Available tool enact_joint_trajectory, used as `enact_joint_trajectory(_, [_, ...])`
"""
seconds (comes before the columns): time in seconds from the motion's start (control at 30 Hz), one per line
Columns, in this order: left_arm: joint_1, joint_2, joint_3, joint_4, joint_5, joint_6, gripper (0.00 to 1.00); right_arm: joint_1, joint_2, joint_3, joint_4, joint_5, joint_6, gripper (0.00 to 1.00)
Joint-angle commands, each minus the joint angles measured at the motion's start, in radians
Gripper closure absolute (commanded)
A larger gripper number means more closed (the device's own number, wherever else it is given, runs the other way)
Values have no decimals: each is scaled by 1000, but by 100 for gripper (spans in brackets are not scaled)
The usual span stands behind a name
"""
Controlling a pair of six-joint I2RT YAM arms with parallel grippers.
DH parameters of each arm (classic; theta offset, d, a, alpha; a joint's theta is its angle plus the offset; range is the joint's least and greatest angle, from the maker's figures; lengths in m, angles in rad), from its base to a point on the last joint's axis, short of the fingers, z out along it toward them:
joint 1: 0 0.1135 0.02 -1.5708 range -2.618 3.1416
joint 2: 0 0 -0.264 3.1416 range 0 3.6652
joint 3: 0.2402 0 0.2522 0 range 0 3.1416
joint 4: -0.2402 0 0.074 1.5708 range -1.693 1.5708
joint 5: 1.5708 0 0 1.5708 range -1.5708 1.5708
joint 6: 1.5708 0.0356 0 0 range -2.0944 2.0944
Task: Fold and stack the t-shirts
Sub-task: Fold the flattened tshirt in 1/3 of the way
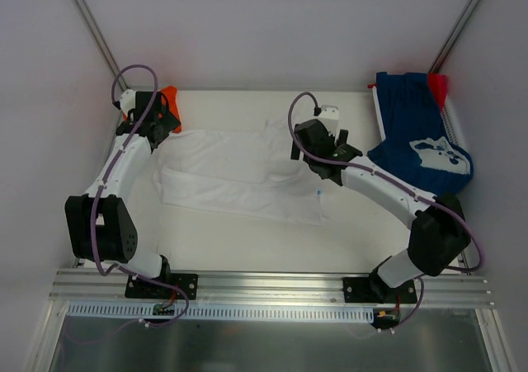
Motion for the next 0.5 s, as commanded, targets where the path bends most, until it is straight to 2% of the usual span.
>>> enact_joint_trajectory(0.0, [7,1,69,16,123,68,1,-67,-14,90,-9,-65,-127,1])
enact_joint_trajectory(0.1, [7,29,101,22,164,76,1,-180,50,174,-3,-299,-138,1])
enact_joint_trajectory(0.13, [7,41,114,24,164,82,1,-211,74,221,-1,-433,-132,1])
enact_joint_trajectory(0.23, [9,116,183,23,212,122,1,-300,200,306,10,-623,-150,1])
enact_joint_trajectory(0.3, [9,151,203,24,268,121,1,-348,303,400,10,-718,-170,0])
enact_joint_trajectory(0.33, [7,159,209,26,279,119,1,-363,337,430,10,-794,-169,1])
enact_joint_trajectory(0.47, [7,179,213,38,289,122,1,-444,498,599,20,-944,-132,1])
